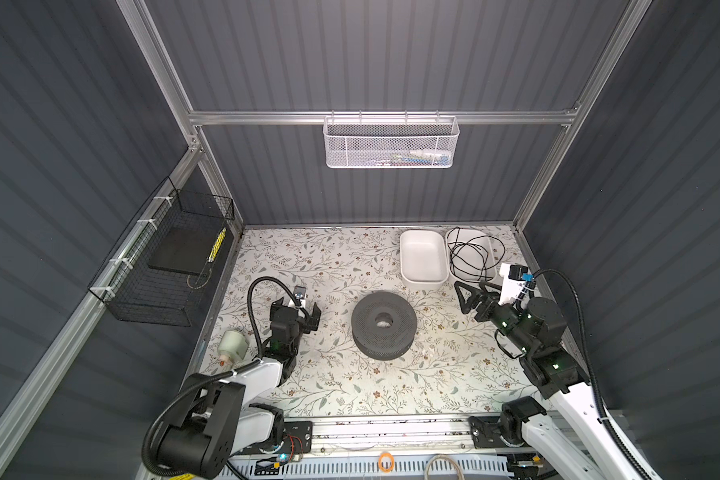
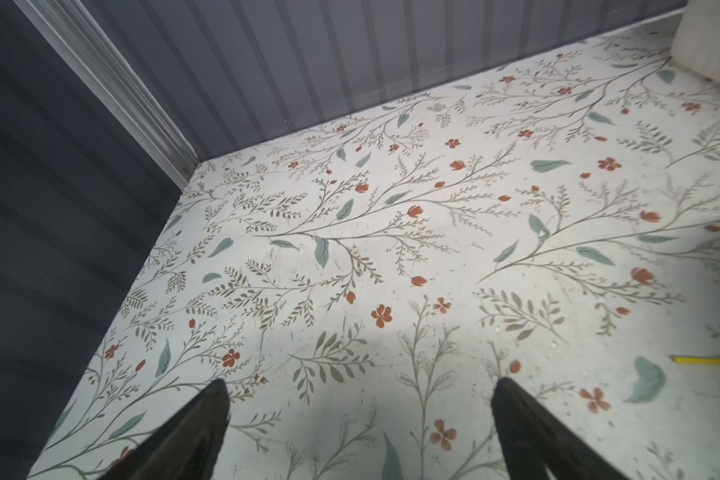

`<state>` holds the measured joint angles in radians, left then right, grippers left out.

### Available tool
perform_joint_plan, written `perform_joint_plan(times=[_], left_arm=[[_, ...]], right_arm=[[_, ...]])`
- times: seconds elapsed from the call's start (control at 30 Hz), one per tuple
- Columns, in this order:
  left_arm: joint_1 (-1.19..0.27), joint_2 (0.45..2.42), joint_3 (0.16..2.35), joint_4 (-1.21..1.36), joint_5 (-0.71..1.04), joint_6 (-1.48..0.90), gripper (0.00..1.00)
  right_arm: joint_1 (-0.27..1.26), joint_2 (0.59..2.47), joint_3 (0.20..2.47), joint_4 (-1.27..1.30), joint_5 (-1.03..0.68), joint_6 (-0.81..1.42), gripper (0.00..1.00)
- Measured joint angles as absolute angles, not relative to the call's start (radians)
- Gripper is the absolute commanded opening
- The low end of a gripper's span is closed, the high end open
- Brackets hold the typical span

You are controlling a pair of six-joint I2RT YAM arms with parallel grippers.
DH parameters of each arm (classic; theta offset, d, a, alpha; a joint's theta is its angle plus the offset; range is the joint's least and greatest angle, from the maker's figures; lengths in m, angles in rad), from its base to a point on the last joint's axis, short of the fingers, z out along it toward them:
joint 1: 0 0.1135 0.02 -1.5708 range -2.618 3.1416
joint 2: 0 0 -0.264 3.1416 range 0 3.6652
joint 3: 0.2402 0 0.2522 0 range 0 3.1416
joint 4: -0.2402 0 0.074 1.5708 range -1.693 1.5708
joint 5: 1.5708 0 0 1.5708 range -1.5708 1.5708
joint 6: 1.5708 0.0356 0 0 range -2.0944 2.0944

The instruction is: Wrap the cables

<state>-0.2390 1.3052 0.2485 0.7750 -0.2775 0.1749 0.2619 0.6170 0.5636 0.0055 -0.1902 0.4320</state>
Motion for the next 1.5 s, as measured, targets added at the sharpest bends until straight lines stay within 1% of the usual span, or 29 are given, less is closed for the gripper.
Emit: perform_joint_plan(times=[0.13,0.23,0.37,0.5,0.6,0.67,0.87,1.0,1.07,1.17,1.27,1.3,1.5], left_arm=[[-0.145,1.481,0.248,0.957,-0.215,0.136,0.99],[-0.092,1.571,0.252,1.042,-0.167,0.101,1.00],[-0.068,1.707,0.257,1.173,-0.125,0.073,0.99],[-0.068,1.711,0.284,1.150,-0.123,0.057,1.00],[-0.068,1.711,0.383,1.055,-0.126,0.046,0.99],[-0.068,1.711,0.449,1.000,-0.129,0.041,0.99],[-0.068,1.711,0.477,0.933,-0.131,0.036,0.99],[-0.068,1.711,0.477,0.908,-0.131,0.034,1.00],[-0.068,1.711,0.477,0.904,-0.131,0.032,1.00],[-0.068,1.711,0.477,0.900,-0.132,0.032,0.99],[-0.068,1.711,0.477,0.897,-0.134,0.031,0.99],[-0.068,1.711,0.477,0.897,-0.134,0.031,0.99],[-0.068,1.711,0.477,0.896,-0.134,0.031,0.99]], right_arm=[[0.262,0.604,0.554,-0.006,-0.184,0.422,0.99],[0.262,0.601,0.550,-0.016,-0.178,0.414,0.99],[0.262,0.596,0.550,-0.026,-0.168,0.405,0.99],[0.262,0.604,0.540,-0.025,-0.150,0.379,0.99],[0.263,0.632,0.525,-0.010,-0.105,0.326,0.99],[0.263,0.673,0.499,0.039,-0.043,0.278,0.99],[0.262,0.833,0.387,0.244,0.144,0.079,0.99],[0.262,0.962,0.295,0.481,0.216,-0.003,0.99],[0.260,1.048,0.248,0.625,0.231,-0.056,0.99],[0.260,1.232,0.180,0.884,0.257,-0.141,0.99],[0.255,1.428,0.128,1.127,0.309,-0.174,0.99],[0.254,1.464,0.119,1.164,0.325,-0.181,0.99],[0.239,1.494,0.117,1.361,0.421,-0.181,0.99]])
